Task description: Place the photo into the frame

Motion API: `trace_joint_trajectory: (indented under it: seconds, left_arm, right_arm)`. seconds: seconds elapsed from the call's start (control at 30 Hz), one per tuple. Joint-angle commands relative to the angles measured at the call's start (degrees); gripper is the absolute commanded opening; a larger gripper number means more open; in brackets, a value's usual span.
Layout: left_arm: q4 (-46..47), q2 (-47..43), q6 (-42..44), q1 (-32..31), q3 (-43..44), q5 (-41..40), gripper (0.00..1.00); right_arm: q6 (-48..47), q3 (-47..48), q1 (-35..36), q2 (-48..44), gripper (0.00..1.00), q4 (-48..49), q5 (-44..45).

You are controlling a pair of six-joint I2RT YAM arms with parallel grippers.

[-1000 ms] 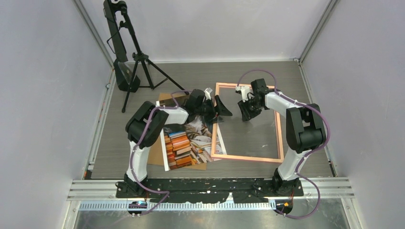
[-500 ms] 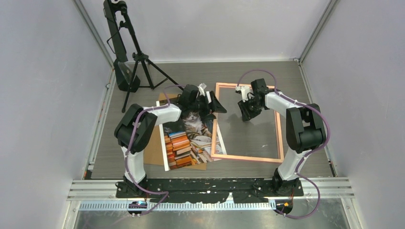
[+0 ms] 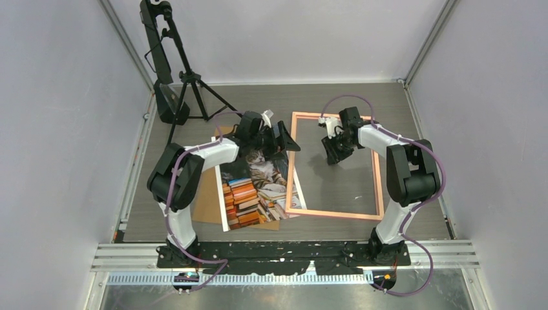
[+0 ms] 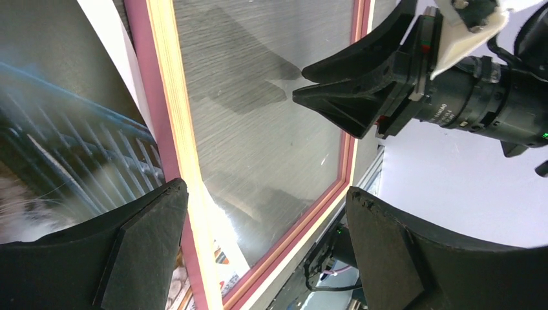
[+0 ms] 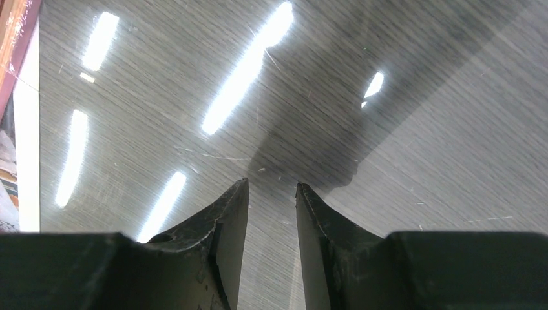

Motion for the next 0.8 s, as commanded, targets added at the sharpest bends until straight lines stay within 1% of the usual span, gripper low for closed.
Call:
trace_joint_trajectory:
  seconds: [0.0, 0.1, 0.13, 0.17, 0.2, 0.23, 0.27, 0.4, 0.47, 0.5, 0.53, 0.57, 0.63, 0.77]
  left_arm:
    - [-1.45, -5.82, 4.90, 0.97, 0.16, 0.16, 0.90]
    - [-2.05, -8.60, 7.46, 1.91, -0.68, 0.26, 0.92]
    - [-2.23, -9.78, 8.36, 2.38, -0.92, 0.54, 0.95]
    - [-2.64, -10.61, 9.15, 2.82, -0.98, 0.90, 0.97]
    - [-3.07, -11.31, 9.86, 3.42, -1.03, 1.31, 0.99]
    - [-3.13, -11.91, 10.53, 3.99, -1.02, 2.08, 0.99]
    - [-3.06, -12.28, 11.09, 4.55, -0.99, 3.52, 1.00]
    - [-4.14, -14.03, 14.09, 7.08, -0.83, 7.88, 1.00]
    - [-7.50, -15.36, 18.04, 8.09, -0.45, 8.30, 1.00]
    - [-9.13, -16.17, 20.39, 8.55, -0.45, 8.43, 1.00]
    - [-11.52, -17.16, 23.75, 9.24, -0.52, 8.31, 1.00]
    - [-13.66, -18.33, 26.38, 9.69, -0.57, 7.78, 1.00]
    - [-17.59, -21.27, 32.31, 10.57, -1.12, 6.49, 1.00]
    - [-26.16, -27.01, 43.82, 11.59, -2.65, 0.47, 1.00]
  right_arm:
    - [-0.05, 1.70, 0.31, -1.16, 0.42, 0.25, -0.05]
    - [0.27, 1.86, 0.38, -2.70, 0.45, 0.21, 0.50]
    - [0.38, 1.89, 0.38, -3.05, 0.48, 0.19, 0.72]
    - [0.51, 1.91, 0.38, -3.82, 0.49, 0.18, 1.06]
    - [0.55, 1.96, 0.38, -4.22, 0.52, 0.26, 1.22]
    - [0.59, 1.93, 0.38, -5.12, 0.54, 0.31, 1.45]
    - [0.63, 1.92, 0.38, -5.49, 0.58, 0.33, 1.59]
    - [0.55, 1.61, 0.39, -9.34, 0.65, 0.44, 2.71]
    - [0.57, 1.23, 0.38, -11.46, 0.69, 0.44, 3.04]
    - [0.57, 0.80, 0.42, -12.17, 0.74, 0.61, 3.08]
    - [0.62, 0.61, 0.39, -13.72, 0.77, 0.66, 3.25]
    - [0.65, 0.14, 0.39, -14.58, 0.83, 0.87, 3.37]
    - [0.59, -0.79, 0.41, -17.03, 0.89, 1.26, 3.57]
    - [0.58, -3.20, 0.36, -22.76, 0.94, 3.19, 2.31]
